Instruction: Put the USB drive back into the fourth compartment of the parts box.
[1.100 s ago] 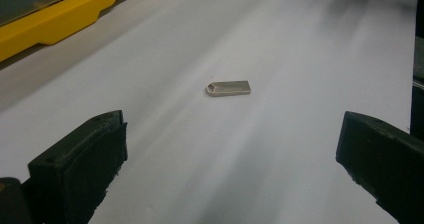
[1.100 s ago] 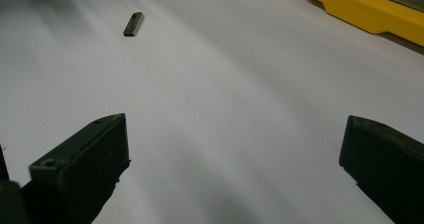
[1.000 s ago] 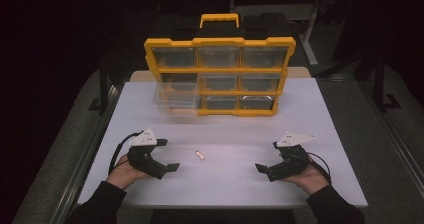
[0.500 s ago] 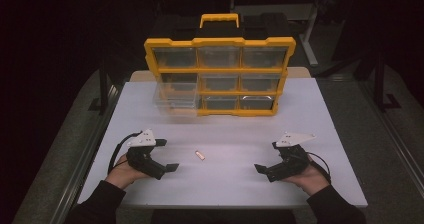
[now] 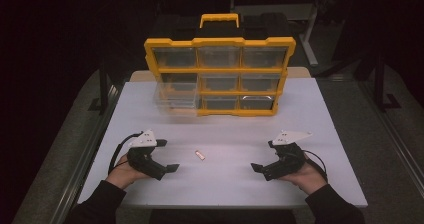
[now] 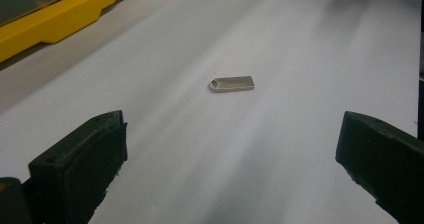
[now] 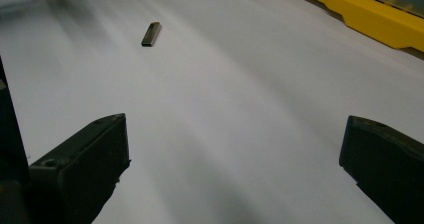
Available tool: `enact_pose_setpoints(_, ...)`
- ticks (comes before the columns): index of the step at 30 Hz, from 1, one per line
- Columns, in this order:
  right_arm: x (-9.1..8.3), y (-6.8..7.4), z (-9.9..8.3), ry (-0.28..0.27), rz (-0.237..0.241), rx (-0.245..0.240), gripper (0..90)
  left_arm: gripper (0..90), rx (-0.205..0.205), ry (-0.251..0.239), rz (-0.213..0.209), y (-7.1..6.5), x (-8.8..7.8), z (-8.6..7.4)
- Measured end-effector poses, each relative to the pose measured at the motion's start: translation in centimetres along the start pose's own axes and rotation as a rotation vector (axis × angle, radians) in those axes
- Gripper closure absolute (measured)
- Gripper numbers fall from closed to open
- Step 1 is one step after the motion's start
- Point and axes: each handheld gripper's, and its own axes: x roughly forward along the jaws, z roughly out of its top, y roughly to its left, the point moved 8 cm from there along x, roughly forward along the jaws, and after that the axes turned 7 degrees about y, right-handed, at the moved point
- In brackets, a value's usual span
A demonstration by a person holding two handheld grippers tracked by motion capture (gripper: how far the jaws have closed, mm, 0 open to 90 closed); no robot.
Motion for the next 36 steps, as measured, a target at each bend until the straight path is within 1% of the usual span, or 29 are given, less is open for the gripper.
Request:
enact_pose_setpoints(9,0.5,0.4,0.3,0.009,0.013,-0.009,0.0,0.0,-0.002,-0.001,-0.004,0.0,0.1,-0.1)
enact_pose_setpoints(17,0.8,0.6,0.8,0.009,0.02,-0.014,0.0,0.0,-0.009,0.002,-0.011,-0.2,0.1,-0.1)
enact_pose_setpoints(36,1.6,0.9,1.7,0.012,0.042,-0.023,0.0,0.0,-0.007,-0.002,-0.005,-0.1,0.0,-0.1)
